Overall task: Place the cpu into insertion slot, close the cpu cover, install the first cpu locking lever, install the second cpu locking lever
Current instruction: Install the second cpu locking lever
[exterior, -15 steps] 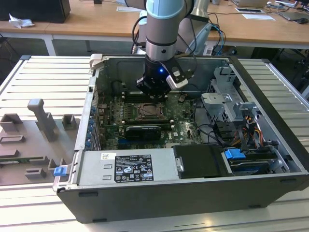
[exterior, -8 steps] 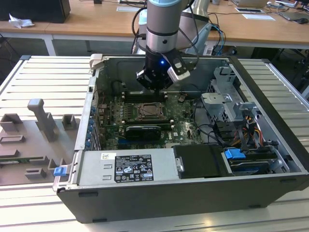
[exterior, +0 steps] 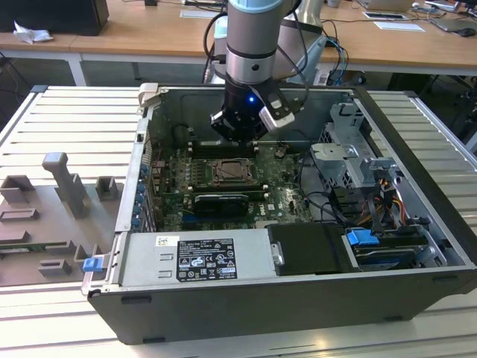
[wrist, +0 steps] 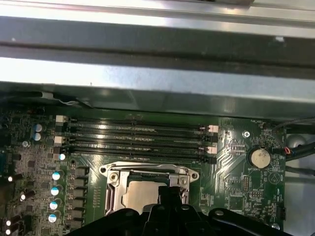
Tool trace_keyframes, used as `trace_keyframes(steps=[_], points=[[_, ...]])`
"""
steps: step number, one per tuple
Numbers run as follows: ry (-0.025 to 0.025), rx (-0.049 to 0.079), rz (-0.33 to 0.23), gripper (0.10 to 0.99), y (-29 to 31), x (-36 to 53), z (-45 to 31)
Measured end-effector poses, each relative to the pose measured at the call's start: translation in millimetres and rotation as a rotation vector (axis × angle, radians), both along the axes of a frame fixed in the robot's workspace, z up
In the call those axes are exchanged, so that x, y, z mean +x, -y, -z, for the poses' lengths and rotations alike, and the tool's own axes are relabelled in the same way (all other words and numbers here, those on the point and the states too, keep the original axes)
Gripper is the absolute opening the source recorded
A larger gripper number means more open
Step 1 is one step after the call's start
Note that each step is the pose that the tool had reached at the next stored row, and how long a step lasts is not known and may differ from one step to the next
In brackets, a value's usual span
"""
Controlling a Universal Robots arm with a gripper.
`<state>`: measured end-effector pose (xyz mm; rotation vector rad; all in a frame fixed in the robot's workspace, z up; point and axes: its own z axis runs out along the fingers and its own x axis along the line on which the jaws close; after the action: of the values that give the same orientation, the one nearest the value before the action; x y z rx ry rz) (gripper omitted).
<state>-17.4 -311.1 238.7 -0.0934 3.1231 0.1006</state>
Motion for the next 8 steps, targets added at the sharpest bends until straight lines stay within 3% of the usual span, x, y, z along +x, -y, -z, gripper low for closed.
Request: trace_keyframes(steps=[5, 8], points=[[0.0, 0.0, 0.0, 0.106, 5.0, -0.1, -0.2], [0.0001, 0.0, 0.0, 0.106, 5.4, 0.0, -6.1]])
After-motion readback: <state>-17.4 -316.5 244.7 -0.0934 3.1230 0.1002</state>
